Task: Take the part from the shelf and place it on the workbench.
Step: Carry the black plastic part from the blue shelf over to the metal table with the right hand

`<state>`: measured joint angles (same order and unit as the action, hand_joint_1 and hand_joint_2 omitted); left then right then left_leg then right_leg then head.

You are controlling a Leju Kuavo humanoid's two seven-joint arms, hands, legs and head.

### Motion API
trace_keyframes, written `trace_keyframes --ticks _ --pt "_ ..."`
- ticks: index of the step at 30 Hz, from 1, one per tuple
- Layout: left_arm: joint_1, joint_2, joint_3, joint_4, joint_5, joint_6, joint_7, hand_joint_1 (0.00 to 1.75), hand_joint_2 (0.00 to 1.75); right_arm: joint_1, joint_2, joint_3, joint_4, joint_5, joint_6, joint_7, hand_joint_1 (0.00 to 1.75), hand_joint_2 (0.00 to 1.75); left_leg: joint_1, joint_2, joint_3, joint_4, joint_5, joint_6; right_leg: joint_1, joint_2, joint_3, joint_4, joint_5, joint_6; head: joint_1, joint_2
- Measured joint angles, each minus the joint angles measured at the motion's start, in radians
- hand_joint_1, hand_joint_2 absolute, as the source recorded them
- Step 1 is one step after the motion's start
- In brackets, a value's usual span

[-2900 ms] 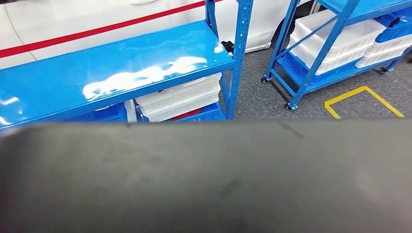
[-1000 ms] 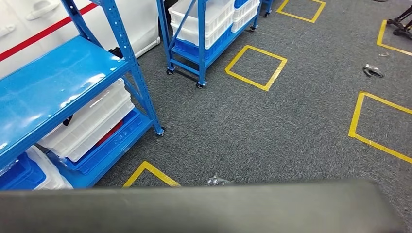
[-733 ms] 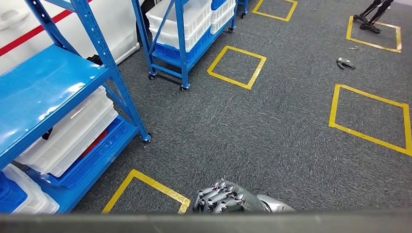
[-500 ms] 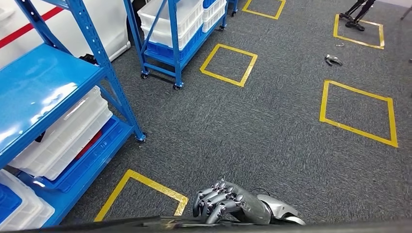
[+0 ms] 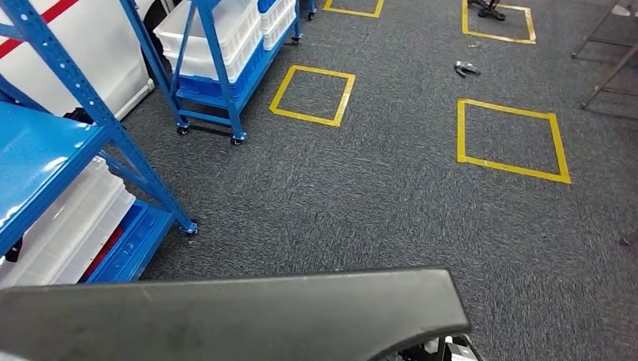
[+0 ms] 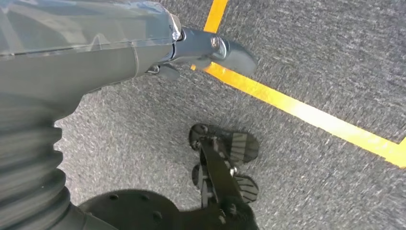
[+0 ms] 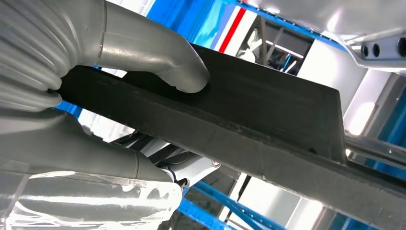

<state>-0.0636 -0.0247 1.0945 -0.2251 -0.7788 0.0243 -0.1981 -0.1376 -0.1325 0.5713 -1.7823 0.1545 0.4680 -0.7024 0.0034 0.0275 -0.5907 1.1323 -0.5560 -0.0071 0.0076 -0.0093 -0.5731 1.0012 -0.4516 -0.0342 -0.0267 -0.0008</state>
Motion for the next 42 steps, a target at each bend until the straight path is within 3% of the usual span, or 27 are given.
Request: trace_keyframes --ticks 2,3,4,6,7,9,11,12,14,16,17,18,19,20,21,23,25,27,28,30,32,34,35,36,38,40,42 --pt "0.006 -0.001 0.007 0.000 0.003 0.003 0.001 0.00 1.75 -0.006 0.000 0.000 0.012 -0.004 0.003 0.000 1.62 1.75 0.004 -0.018 -0.061 0.126 -0.053 -0.006 -0.002 0.023 -0.002 0.001 0.001 -0.003 -0.001 0.000" --pt "0.008 -0.001 0.011 0.000 0.004 0.004 0.000 0.00 1.75 -0.006 0.000 0.000 0.017 -0.006 0.003 0.000 1.62 1.75 0.006 -0.019 -0.080 0.160 -0.057 -0.010 -0.003 0.036 -0.002 0.003 0.001 -0.003 0.000 0.000" --pt "0.010 0.000 0.014 0.000 0.003 0.003 -0.001 0.00 1.75 -0.006 0.000 0.000 0.021 -0.007 0.002 0.000 1.62 1.75 0.009 -0.020 -0.081 0.157 -0.040 -0.014 -0.005 0.049 -0.002 0.006 0.000 -0.001 0.000 0.000" --pt "0.010 0.000 0.018 0.000 0.002 0.002 -0.003 0.00 1.75 -0.006 0.000 0.001 0.025 -0.005 0.000 0.000 1.62 1.75 0.018 -0.035 -0.036 0.050 0.032 -0.021 -0.011 0.075 -0.003 0.018 -0.006 0.007 0.000 0.000" --pt "0.009 -0.001 0.018 0.000 0.001 0.000 -0.004 0.00 1.75 -0.007 0.000 0.001 0.026 -0.003 -0.002 0.000 1.62 1.75 0.023 -0.056 -0.009 -0.013 0.057 -0.025 -0.012 0.086 -0.006 0.027 -0.010 0.014 0.000 0.000" --pt "0.009 -0.001 0.020 0.000 -0.002 -0.001 -0.005 0.00 1.75 -0.007 0.000 0.001 0.026 0.002 -0.002 0.000 1.62 1.75 0.027 -0.088 0.022 -0.081 0.074 -0.021 -0.014 0.107 -0.018 0.041 -0.015 0.028 0.000 0.000" --pt "0.008 -0.001 0.021 0.000 -0.006 -0.002 -0.004 0.00 1.75 -0.006 0.000 0.002 0.026 0.011 -0.001 0.001 1.62 1.75 0.023 -0.081 0.023 -0.086 0.072 -0.007 -0.017 0.126 -0.027 0.042 -0.011 0.041 0.000 0.000" --pt "0.006 -0.002 0.021 0.000 -0.009 -0.002 -0.004 0.00 1.75 -0.004 0.000 0.002 0.026 0.015 -0.001 0.002 1.62 1.75 0.022 -0.071 0.024 -0.090 0.075 0.000 -0.019 0.123 -0.029 0.042 -0.011 0.046 0.000 0.000" --pt "0.004 -0.002 0.021 -0.001 -0.013 -0.004 -0.004 0.00 1.75 -0.003 0.000 0.002 0.026 0.022 0.000 0.003 1.62 1.75 0.023 -0.050 0.025 -0.098 0.081 0.014 -0.018 0.083 -0.048 0.078 -0.035 0.056 0.004 0.000" --pt "0.005 -0.002 0.021 -0.001 -0.016 -0.005 -0.004 0.00 1.75 -0.003 0.000 0.001 0.026 0.025 0.002 0.003 1.62 1.75 0.020 -0.028 0.026 -0.102 0.082 0.022 -0.017 0.033 -0.100 0.184 -0.092 0.062 0.008 0.000" --pt "0.007 -0.001 0.022 -0.002 -0.017 -0.006 -0.004 0.00 1.75 -0.001 0.000 0.001 0.026 0.026 0.004 0.003 1.62 1.75 0.018 -0.015 0.025 -0.102 0.081 0.024 -0.019 0.023 -0.133 0.250 -0.120 0.064 0.008 0.000" --pt "0.008 -0.001 0.023 -0.002 -0.018 -0.006 -0.003 0.00 1.75 0.002 0.000 0.000 0.026 0.027 0.005 0.003 1.62 1.75 0.017 -0.002 0.025 -0.102 0.080 0.025 -0.020 0.019 -0.158 0.298 -0.133 0.066 0.008 0.000" --pt "0.007 0.000 0.023 -0.003 -0.020 -0.006 -0.003 0.00 1.75 0.004 0.000 -0.001 0.026 0.027 0.007 0.004 1.62 1.75 0.016 0.010 0.026 -0.102 0.078 0.025 -0.021 0.017 -0.167 0.313 -0.128 0.066 0.008 0.000" --pt "0.007 0.000 0.024 -0.003 -0.022 -0.006 -0.002 0.00 1.75 0.006 0.000 -0.002 0.026 0.028 0.009 0.006 1.62 1.75 0.016 0.022 0.029 -0.102 0.076 0.025 -0.021 0.013 -0.156 0.291 -0.106 0.064 0.008 0.000" --pt "0.006 0.000 0.024 -0.003 -0.024 -0.006 -0.002 0.00 1.75 0.006 0.000 -0.003 0.026 0.028 0.011 0.008 1.62 1.75 0.015 0.032 0.032 -0.102 0.074 0.023 -0.019 0.004 -0.126 0.233 -0.071 0.060 0.008 0.000" --pt "0.004 0.000 0.024 -0.003 -0.027 -0.006 -0.002 0.00 1.75 0.005 0.000 -0.006 0.026 0.028 0.015 0.011 1.62 1.75 0.013 0.050 0.040 -0.102 0.068 0.017 -0.008 -0.038 -0.055 0.096 -0.018 0.046 0.008 0.000" --pt "0.003 0.000 0.024 -0.003 -0.027 -0.007 -0.001 0.00 1.75 0.004 0.000 -0.008 0.026 0.027 0.018 0.011 1.62 1.75 0.010 0.068 0.045 -0.103 0.062 0.008 0.004 -0.061 -0.027 0.036 -0.009 0.034 0.008 0.000" --pt "0.001 0.000 0.024 -0.004 -0.027 -0.008 0.000 0.00 1.75 0.005 0.000 -0.010 0.026 0.027 0.018 0.011 1.62 1.75 0.008 0.089 0.051 -0.107 0.058 -0.002 0.004 -0.039 -0.026 0.026 -0.007 0.025 0.008 0.000" --pt "-0.001 0.000 0.024 -0.004 -0.027 -0.009 0.000 0.00 1.75 0.007 0.000 -0.010 0.025 0.027 0.018 0.011 1.62 1.75 0.009 0.083 0.053 -0.104 0.052 -0.007 0.000 -0.027 -0.022 0.018 -0.003 0.020 0.008 0.000" --pt "-0.003 0.001 0.024 -0.004 -0.027 -0.009 0.000 0.00 1.75 0.006 0.000 -0.011 0.025 0.027 0.018 0.011 1.62 1.75 0.011 0.038 0.033 -0.047 0.014 -0.013 -0.008 -0.007 -0.011 0.003 0.004 0.010 0.007 0.000" --pt "0.000 0.001 0.024 -0.004 -0.028 -0.010 0.000 0.00 1.75 0.006 0.000 -0.011 0.026 0.026 0.020 0.011 1.62 1.75 0.013 -0.008 -0.028 0.080 -0.045 -0.016 -0.009 0.016 -0.008 0.002 0.004 0.004 0.006 0.000" --pt "0.005 0.001 0.025 -0.004 -0.030 -0.012 0.000 0.00 1.75 0.008 0.000 -0.011 0.026 0.026 0.022 0.011 1.62 1.75 0.014 -0.018 -0.077 0.164 -0.062 -0.019 -0.009 0.044 -0.007 0.004 0.002 0.003 0.006 0.000" --pt "0.005 0.001 0.025 -0.004 -0.031 -0.012 0.001 0.00 1.75 0.009 0.000 -0.011 0.026 0.025 0.024 0.011 1.62 1.75 0.015 -0.020 -0.077 0.154 -0.040 -0.021 -0.010 0.058 -0.006 0.007 0.001 0.005 0.006 0.000" --pt "0.005 0.001 0.025 -0.004 -0.033 -0.012 0.001 0.00 1.75 0.009 0.000 -0.011 0.026 0.025 0.027 0.011 1.62 1.75 0.017 -0.024 -0.061 0.106 -0.002 -0.022 -0.011 0.072 -0.005 0.011 -0.002 0.008 0.006 0.000" --pt "0.003 0.001 0.025 -0.004 -0.036 -0.013 0.002 0.00 1.75 0.008 0.000 -0.011 0.026 0.021 0.035 0.011 1.62 1.75 0.024 -0.061 -0.009 -0.023 0.062 -0.024 -0.013 0.097 -0.009 0.028 -0.012 0.018 0.006 0.000" --pt "0.002 0.001 0.025 -0.005 -0.038 -0.012 0.004 0.00 1.75 0.007 0.002 -0.011 0.026 0.015 0.041 0.011 1.62 1.75 0.027 -0.094 0.017 -0.083 0.076 -0.020 -0.014 0.117 -0.020 0.041 -0.017 0.030 0.007 0.000" --pt "0.000 0.000 0.025 -0.005 -0.039 -0.011 0.008 0.00 1.75 0.005 0.003 -0.011 0.026 0.007 0.047 0.011 1.62 1.75 0.024 -0.085 0.019 -0.086 0.073 -0.007 -0.017 0.137 -0.027 0.040 -0.013 0.041 0.007 0.000"
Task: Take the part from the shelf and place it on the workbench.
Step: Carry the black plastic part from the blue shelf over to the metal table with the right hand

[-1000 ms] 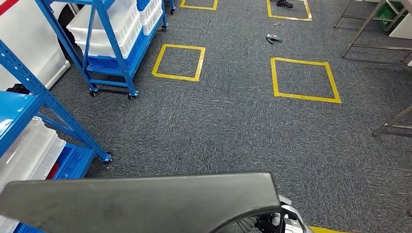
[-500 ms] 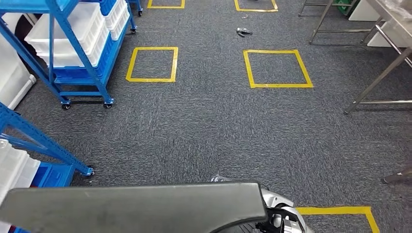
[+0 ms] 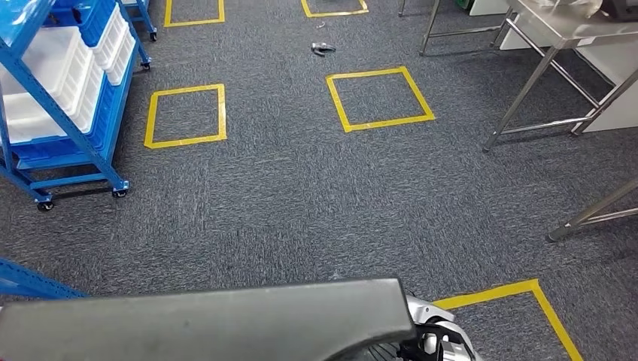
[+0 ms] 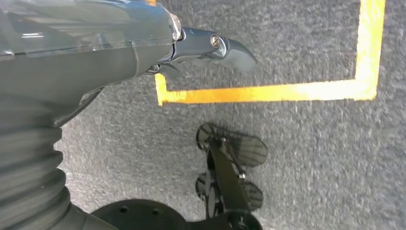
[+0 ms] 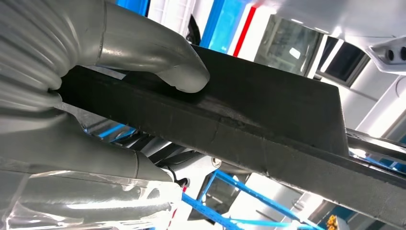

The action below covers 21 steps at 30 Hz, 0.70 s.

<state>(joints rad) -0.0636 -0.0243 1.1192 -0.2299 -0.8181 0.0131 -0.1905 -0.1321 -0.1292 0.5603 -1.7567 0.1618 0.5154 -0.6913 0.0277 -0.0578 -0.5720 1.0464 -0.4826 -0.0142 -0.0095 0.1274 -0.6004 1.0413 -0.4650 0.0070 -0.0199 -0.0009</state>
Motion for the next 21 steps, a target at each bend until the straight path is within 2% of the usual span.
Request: trace_keyframes --ticks 1,3,4,5,6,7,8,9,10,11,12,13,14,16,17,18,20,21 --pt "-0.002 -0.001 0.000 0.000 -0.001 0.001 0.001 0.00 1.75 0.000 0.000 0.000 0.000 -0.005 0.004 0.000 1.62 1.75 0.000 0.011 0.002 -0.004 0.002 0.007 0.000 -0.004 -0.002 0.002 -0.001 0.005 0.000 0.000" --pt "-0.005 -0.002 0.000 -0.001 -0.002 0.001 0.003 0.00 1.75 -0.004 0.002 -0.001 -0.001 -0.013 0.010 0.000 1.62 1.75 0.001 0.033 0.006 -0.014 0.007 0.019 0.001 -0.050 -0.026 0.049 -0.029 0.014 0.006 0.000" --pt "-0.005 -0.002 0.001 -0.001 -0.002 0.001 0.004 0.00 1.75 -0.007 0.003 -0.001 -0.002 -0.016 0.011 0.000 1.62 1.75 0.000 0.046 0.008 -0.016 0.007 0.023 0.001 -0.083 -0.052 0.101 -0.057 0.018 0.009 0.000" --pt "-0.004 -0.002 0.001 -0.001 -0.002 0.001 0.005 0.00 1.75 -0.009 0.005 -0.001 -0.002 -0.019 0.012 0.000 1.62 1.75 -0.002 0.058 0.008 -0.016 0.006 0.026 0.000 -0.105 -0.085 0.165 -0.085 0.021 0.011 0.000" --pt "-0.002 -0.002 0.001 -0.001 -0.002 0.001 0.006 0.00 1.75 -0.010 0.007 -0.001 -0.002 -0.021 0.013 0.000 1.62 1.75 -0.005 0.071 0.009 -0.016 0.004 0.027 -0.001 -0.116 -0.117 0.224 -0.105 0.024 0.011 0.000" --pt "-0.002 -0.002 0.001 -0.001 -0.002 0.002 0.007 0.00 1.75 -0.010 0.008 -0.001 -0.002 -0.024 0.014 0.000 1.62 1.75 -0.006 0.084 0.010 -0.016 0.002 0.028 -0.003 -0.120 -0.136 0.258 -0.109 0.025 0.012 0.000" --pt "-0.002 -0.002 0.001 -0.001 -0.002 0.002 0.007 0.00 1.75 -0.010 0.009 -0.001 -0.002 -0.026 0.016 0.000 1.62 1.75 -0.007 0.095 0.011 -0.016 0.000 0.029 -0.003 -0.123 -0.139 0.259 -0.096 0.024 0.011 0.000" --pt "-0.003 -0.002 0.001 -0.001 -0.002 0.002 0.007 0.00 1.75 -0.010 0.010 -0.001 -0.002 -0.028 0.018 0.000 1.62 1.75 -0.008 0.106 0.015 -0.016 -0.002 0.028 -0.003 -0.127 -0.120 0.220 -0.065 0.021 0.012 0.000" --pt "-0.004 -0.002 0.001 -0.001 -0.002 0.002 0.008 0.00 1.75 -0.011 0.011 -0.002 -0.002 -0.029 0.020 0.000 1.62 1.75 -0.008 0.116 0.020 -0.016 -0.005 0.026 0.000 -0.139 -0.085 0.152 -0.028 0.015 0.012 0.000" --pt "-0.005 -0.004 0.001 -0.001 -0.002 0.002 0.008 0.00 1.75 -0.013 0.012 -0.002 -0.002 -0.030 0.022 0.000 1.62 1.75 -0.010 0.124 0.024 -0.017 -0.008 0.024 0.006 -0.161 -0.050 0.085 -0.004 0.007 0.012 0.000" --pt "-0.006 -0.005 0.001 -0.001 -0.002 0.002 0.008 0.00 1.75 -0.016 0.013 -0.002 -0.002 -0.030 0.023 0.000 1.62 1.75 -0.011 0.133 0.028 -0.017 -0.011 0.020 0.013 -0.179 -0.023 0.031 0.013 -0.001 0.012 0.000" --pt "-0.006 -0.005 0.001 -0.001 -0.003 0.002 0.008 0.00 1.75 -0.018 0.015 -0.003 -0.002 -0.031 0.024 0.000 1.62 1.75 -0.012 0.142 0.030 -0.018 -0.014 0.016 0.020 -0.191 -0.009 0.001 0.016 -0.007 0.011 0.000" --pt "-0.007 -0.006 0.001 -0.001 -0.003 0.002 0.008 0.00 1.75 -0.020 0.016 -0.004 -0.003 -0.032 0.025 0.000 1.62 1.75 -0.013 0.151 0.033 -0.020 -0.016 0.011 0.025 -0.192 -0.008 -0.006 0.011 -0.012 0.011 0.000" --pt "-0.010 -0.007 0.001 -0.001 -0.003 0.002 0.008 0.00 1.75 -0.021 0.017 -0.006 -0.003 -0.033 0.025 0.000 1.62 1.75 -0.014 0.165 0.041 -0.024 -0.020 0.002 0.022 -0.169 -0.006 -0.016 0.016 -0.019 0.011 0.000" --pt "-0.011 -0.007 0.001 -0.001 -0.003 0.002 0.008 0.00 1.75 -0.020 0.017 -0.007 -0.004 -0.033 0.025 0.000 1.62 1.75 -0.014 0.154 0.041 -0.017 -0.028 -0.003 0.017 -0.158 0.000 -0.024 0.019 -0.023 0.011 0.000" --pt "-0.012 -0.007 0.001 -0.001 -0.003 0.003 0.008 0.00 1.75 -0.022 0.019 -0.007 -0.004 -0.034 0.025 0.000 1.62 1.75 -0.014 0.134 0.032 0.008 -0.045 -0.006 0.012 -0.148 0.006 -0.033 0.023 -0.028 0.010 0.000" --pt "-0.011 -0.008 0.001 -0.001 -0.006 0.006 0.009 0.00 1.75 -0.023 0.022 -0.007 -0.005 -0.035 0.027 0.000 1.62 1.75 -0.013 0.084 -0.021 0.121 -0.103 -0.009 0.008 -0.126 0.011 -0.040 0.026 -0.034 0.009 0.000" --pt "-0.009 -0.008 0.001 -0.001 -0.007 0.009 0.010 0.00 1.75 -0.023 0.024 -0.007 -0.004 -0.035 0.028 0.000 1.62 1.75 -0.013 0.073 -0.056 0.188 -0.130 -0.011 0.009 -0.114 0.011 -0.039 0.025 -0.036 0.008 0.000"
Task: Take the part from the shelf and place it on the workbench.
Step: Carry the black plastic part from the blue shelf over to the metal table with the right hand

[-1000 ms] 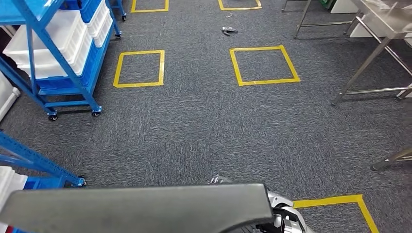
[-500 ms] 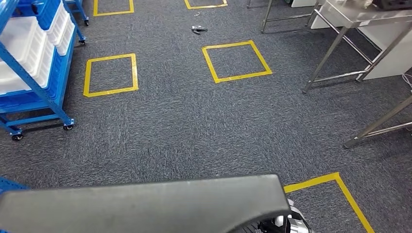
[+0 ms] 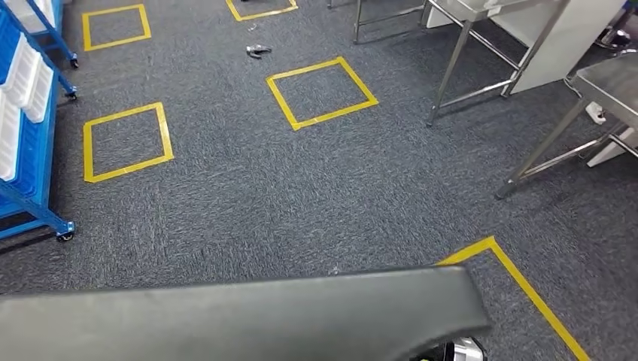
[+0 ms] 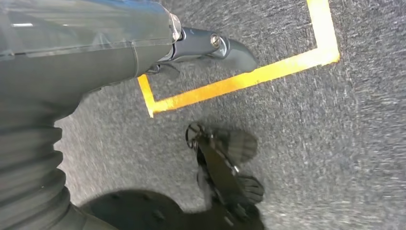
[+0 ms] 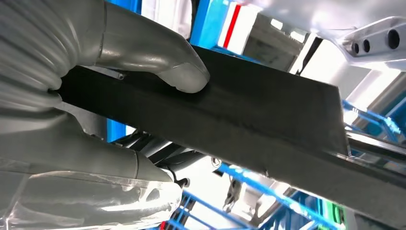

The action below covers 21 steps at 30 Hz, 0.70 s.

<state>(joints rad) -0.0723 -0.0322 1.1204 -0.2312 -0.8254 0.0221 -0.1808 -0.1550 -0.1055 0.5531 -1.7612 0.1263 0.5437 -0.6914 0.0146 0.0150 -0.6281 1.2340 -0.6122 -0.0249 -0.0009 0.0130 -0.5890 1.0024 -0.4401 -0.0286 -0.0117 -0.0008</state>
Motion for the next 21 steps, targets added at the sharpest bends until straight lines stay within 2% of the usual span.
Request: trace_keyframes --ticks 1,2,3,4,6,7,8,10,11,12,14,15,16,17,18,19,21 --pt "0.003 0.000 0.000 0.000 -0.002 0.003 0.001 0.00 1.75 0.001 0.001 0.000 0.001 0.000 0.002 0.000 1.62 1.75 0.000 -0.004 -0.028 0.047 -0.011 -0.002 0.000 0.013 0.000 0.001 -0.001 -0.001 0.000 0.000" --pt "0.004 0.000 0.000 0.000 -0.003 0.006 0.001 0.00 1.75 0.001 0.001 0.000 0.002 -0.001 0.003 0.000 1.62 1.75 0.001 -0.006 -0.041 0.062 -0.002 -0.003 0.000 0.027 0.001 0.004 -0.002 0.000 0.000 0.000" --pt "0.005 0.000 0.000 0.000 -0.003 0.007 0.002 0.00 1.75 0.002 0.001 0.000 0.003 -0.001 0.005 0.000 1.62 1.75 0.002 -0.008 -0.035 0.036 0.028 -0.004 -0.001 0.041 0.001 0.007 -0.004 0.002 0.000 0.000" --pt "0.005 0.000 0.000 0.000 -0.003 0.008 0.002 0.00 1.75 0.002 0.001 0.000 0.003 -0.001 0.008 0.000 1.62 1.75 0.004 -0.016 -0.015 -0.020 0.069 -0.006 -0.003 0.054 0.002 0.012 -0.007 0.006 0.000 0.000" --pt "0.004 0.000 0.000 0.000 -0.002 0.008 0.001 0.00 1.75 0.001 0.001 0.000 0.004 -0.002 0.013 0.000 1.62 1.75 0.011 -0.059 0.033 -0.138 0.124 -0.005 -0.004 0.078 -0.004 0.030 -0.017 0.016 0.000 0.000" --pt "0.004 0.000 0.000 0.000 -0.002 0.008 0.001 0.00 1.75 0.000 0.001 0.000 0.004 -0.003 0.014 0.000 1.62 1.75 0.013 -0.077 0.046 -0.171 0.133 -0.002 -0.004 0.089 -0.009 0.038 -0.020 0.022 0.000 0.000" --pt "0.004 0.000 0.000 0.000 -0.001 0.008 0.001 0.00 1.75 0.000 0.001 0.000 0.004 -0.005 0.014 -0.001 1.62 1.75 0.013 -0.087 0.051 -0.182 0.129 0.003 -0.005 0.099 -0.015 0.042 -0.021 0.029 0.000 0.000" --pt "0.002 -0.002 0.000 0.000 -0.001 0.008 0.001 0.00 1.75 0.000 0.001 0.000 0.005 -0.006 0.014 -0.001 1.62 1.75 0.011 -0.071 0.053 -0.187 0.130 0.016 -0.008 0.115 -0.022 0.043 -0.019 0.039 -0.001 0.000" --pt "0.001 -0.003 0.000 0.000 -0.001 0.008 0.001 0.00 1.75 0.000 0.001 -0.001 0.005 -0.007 0.014 -0.002 1.62 1.75 0.012 -0.061 0.055 -0.191 0.132 0.022 -0.008 0.103 -0.025 0.048 -0.022 0.044 0.001 0.000" --pt "0.000 -0.004 0.000 -0.001 -0.001 0.008 0.001 0.00 1.75 -0.001 0.000 -0.001 0.005 -0.008 0.014 -0.002 1.62 1.75 0.014 -0.050 0.058 -0.195 0.134 0.029 -0.007 0.079 -0.035 0.069 -0.035 0.049 0.005 0.000" --pt "0.000 -0.005 0.000 -0.002 -0.001 0.008 0.001 0.00 1.75 -0.002 0.000 -0.001 0.005 -0.008 0.014 -0.002 1.62 1.75 0.012 -0.026 0.062 -0.200 0.133 0.038 -0.006 0.018 -0.084 0.167 -0.086 0.059 0.013 0.000" --pt "0.002 -0.005 0.001 -0.002 -0.001 0.008 0.000 0.00 1.75 -0.002 0.000 -0.001 0.005 -0.008 0.014 -0.002 1.62 1.75 0.010 -0.013 0.062 -0.200 0.132 0.040 -0.009 0.001 -0.118 0.232 -0.113 0.063 0.014 0.000" --pt "0.004 -0.005 0.001 -0.002 -0.001 0.008 0.000 0.00 1.75 -0.002 0.000 -0.001 0.005 -0.008 0.014 -0.002 1.62 1.75 0.008 0.000 0.063 -0.200 0.130 0.041 -0.011 -0.006 -0.146 0.282 -0.128 0.066 0.014 0.000" --pt "0.004 -0.005 0.001 -0.002 -0.001 0.008 0.000 0.00 1.75 -0.001 0.000 -0.001 0.006 -0.008 0.014 -0.002 1.62 1.75 0.007 0.013 0.064 -0.200 0.128 0.041 -0.012 -0.008 -0.159 0.303 -0.126 0.066 0.014 0.000" --pt "0.004 -0.005 0.001 -0.002 -0.001 0.008 0.000 0.00 1.75 0.000 0.000 -0.001 0.006 -0.008 0.014 -0.002 1.62 1.75 0.006 0.025 0.066 -0.200 0.126 0.041 -0.012 -0.011 -0.152 0.287 -0.106 0.064 0.014 0.000" --pt "0.004 -0.005 0.001 -0.002 -0.001 0.008 0.000 0.00 1.75 0.000 0.000 -0.001 0.006 -0.008 0.014 -0.002 1.62 1.75 0.005 0.035 0.070 -0.200 0.123 0.040 -0.010 -0.017 -0.127 0.236 -0.072 0.060 0.014 0.000" --pt "0.003 -0.008 0.001 -0.001 0.001 0.007 0.000 0.00 1.75 -0.001 -0.001 -0.001 0.006 -0.008 0.014 -0.002 1.62 1.75 0.002 0.054 0.080 -0.201 0.117 0.035 0.002 -0.059 -0.058 0.103 -0.018 0.042 0.014 0.000"
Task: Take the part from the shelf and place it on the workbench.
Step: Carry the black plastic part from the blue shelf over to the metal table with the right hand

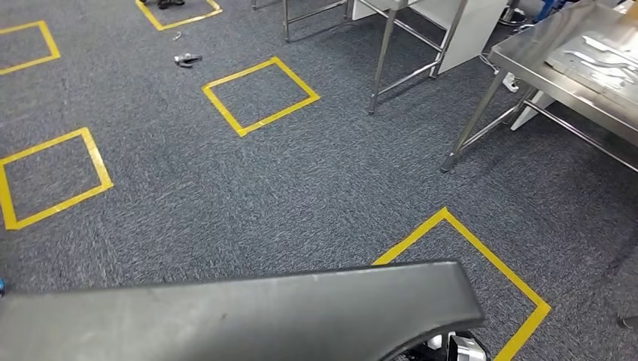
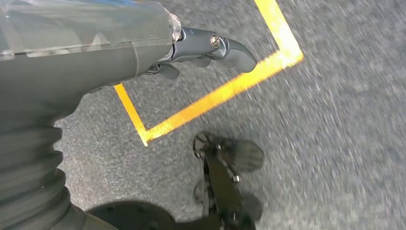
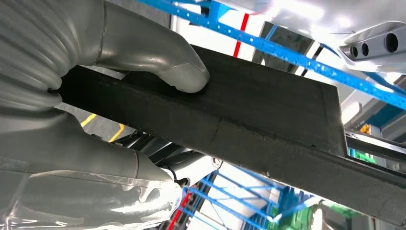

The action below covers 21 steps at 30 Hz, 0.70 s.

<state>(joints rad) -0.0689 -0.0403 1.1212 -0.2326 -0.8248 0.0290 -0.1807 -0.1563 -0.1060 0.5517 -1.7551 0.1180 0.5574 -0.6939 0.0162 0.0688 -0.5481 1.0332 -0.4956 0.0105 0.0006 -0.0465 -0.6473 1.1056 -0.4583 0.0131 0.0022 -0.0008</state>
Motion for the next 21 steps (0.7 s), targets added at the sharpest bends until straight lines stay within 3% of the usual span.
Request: trace_keyframes --ticks 2,4,5,7,9,10,11,12,13,14,16,17,19,21 --pt "-0.001 -0.003 0.001 0.000 0.003 -0.002 0.000 0.00 1.75 -0.002 0.000 0.000 0.000 0.000 0.000 0.000 1.62 1.75 -0.002 0.018 0.006 -0.002 -0.005 -0.008 0.014 -0.029 0.031 -0.065 0.011 -0.017 0.000 0.000" --pt "-0.003 -0.005 0.002 0.000 0.004 -0.002 0.000 0.00 1.75 -0.002 0.000 0.000 -0.001 0.000 0.000 0.000 1.62 1.75 -0.004 0.037 0.014 -0.008 -0.009 -0.018 0.017 -0.011 0.032 -0.072 0.011 -0.025 0.000 0.000" --pt "-0.004 -0.004 0.003 0.000 0.005 -0.002 0.000 0.00 1.75 -0.001 0.000 0.000 -0.001 0.000 0.000 0.000 1.62 1.75 -0.004 0.034 0.018 -0.006 -0.014 -0.023 0.014 0.000 0.037 -0.080 0.014 -0.028 0.000 0.000" --pt "-0.005 -0.004 0.006 0.000 0.005 -0.002 -0.001 0.00 1.75 -0.003 0.001 0.000 -0.002 0.001 0.000 -0.001 1.62 1.75 -0.004 -0.005 0.000 0.044 -0.047 -0.030 0.005 0.022 0.048 -0.096 0.021 -0.035 -0.001 0.000" --pt "-0.003 -0.005 0.009 0.000 0.005 -0.003 -0.001 0.00 1.75 -0.004 0.001 0.000 -0.002 0.001 0.001 -0.001 1.62 1.75 -0.002 -0.049 -0.060 0.165 -0.103 -0.033 0.000 0.044 0.052 -0.100 0.021 -0.040 -0.003 0.000" --pt "0.000 -0.005 0.011 0.000 0.005 -0.003 0.000 0.00 1.75 -0.004 0.001 0.000 -0.001 0.001 0.001 -0.001 1.62 1.75 -0.002 -0.056 -0.093 0.223 -0.123 -0.034 0.000 0.058 0.052 -0.098 0.021 -0.041 -0.004 0.000" --pt "0.003 -0.005 0.012 0.000 0.005 -0.002 0.000 0.00 1.75 -0.003 0.001 0.000 0.000 0.001 0.001 -0.001 1.62 1.75 -0.002 -0.059 -0.114 0.255 -0.124 -0.036 0.000 0.072 0.052 -0.097 0.020 -0.041 -0.004 0.000" --pt "0.004 -0.005 0.013 0.000 0.004 -0.001 0.000 0.00 1.75 -0.002 0.001 0.000 0.000 0.001 0.001 -0.001 1.62 1.75 -0.001 -0.060 -0.119 0.251 -0.105 -0.038 -0.001 0.087 0.053 -0.094 0.018 -0.040 -0.004 0.000" --pt "0.005 -0.005 0.015 0.000 0.002 0.001 0.000 0.00 1.75 -0.002 0.001 0.000 0.001 0.002 0.001 0.000 1.62 1.75 0.000 -0.064 -0.107 0.211 -0.069 -0.039 -0.002 0.101 0.053 -0.089 0.015 -0.037 -0.004 0.000" --pt "0.005 -0.004 0.015 0.000 0.000 0.005 0.000 0.00 1.75 -0.001 0.001 0.000 0.002 0.003 0.001 0.000 1.62 1.75 0.003 -0.076 -0.083 0.147 -0.029 -0.040 -0.004 0.114 0.052 -0.082 0.011 -0.033 -0.004 0.000" --pt "0.004 -0.005 0.015 0.000 -0.005 0.013 0.002 0.00 1.75 -0.003 0.001 0.000 0.002 0.004 0.001 0.000 1.62 1.75 0.008 -0.111 -0.039 0.043 0.010 -0.037 -0.004 0.137 0.046 -0.066 0.003 -0.023 -0.004 0.000" --pt "0.004 -0.005 0.015 0.000 -0.005 0.018 0.004 0.00 1.75 -0.003 0.001 0.001 0.002 0.005 0.001 0.001 1.62 1.75 0.008 -0.121 -0.029 0.021 0.012 -0.032 -0.004 0.147 0.042 -0.061 0.001 -0.017 -0.004 0.000" --pt "0.002 -0.005 0.016 0.000 -0.005 0.026 0.008 0.00 1.75 -0.003 0.001 0.001 0.002 0.006 0.000 0.002 1.62 1.75 0.006 -0.114 -0.026 0.015 0.010 -0.018 -0.007 0.165 0.034 -0.060 0.004 -0.006 -0.005 0.000" --pt "-0.001 -0.006 0.016 -0.001 -0.003 0.030 0.009 0.00 1.75 -0.002 0.001 0.001 0.003 0.006 0.000 0.003 1.62 1.75 0.006 -0.095 -0.023 0.008 0.015 -0.005 -0.007 0.148 0.028 -0.048 -0.004 0.003 -0.003 0.000"
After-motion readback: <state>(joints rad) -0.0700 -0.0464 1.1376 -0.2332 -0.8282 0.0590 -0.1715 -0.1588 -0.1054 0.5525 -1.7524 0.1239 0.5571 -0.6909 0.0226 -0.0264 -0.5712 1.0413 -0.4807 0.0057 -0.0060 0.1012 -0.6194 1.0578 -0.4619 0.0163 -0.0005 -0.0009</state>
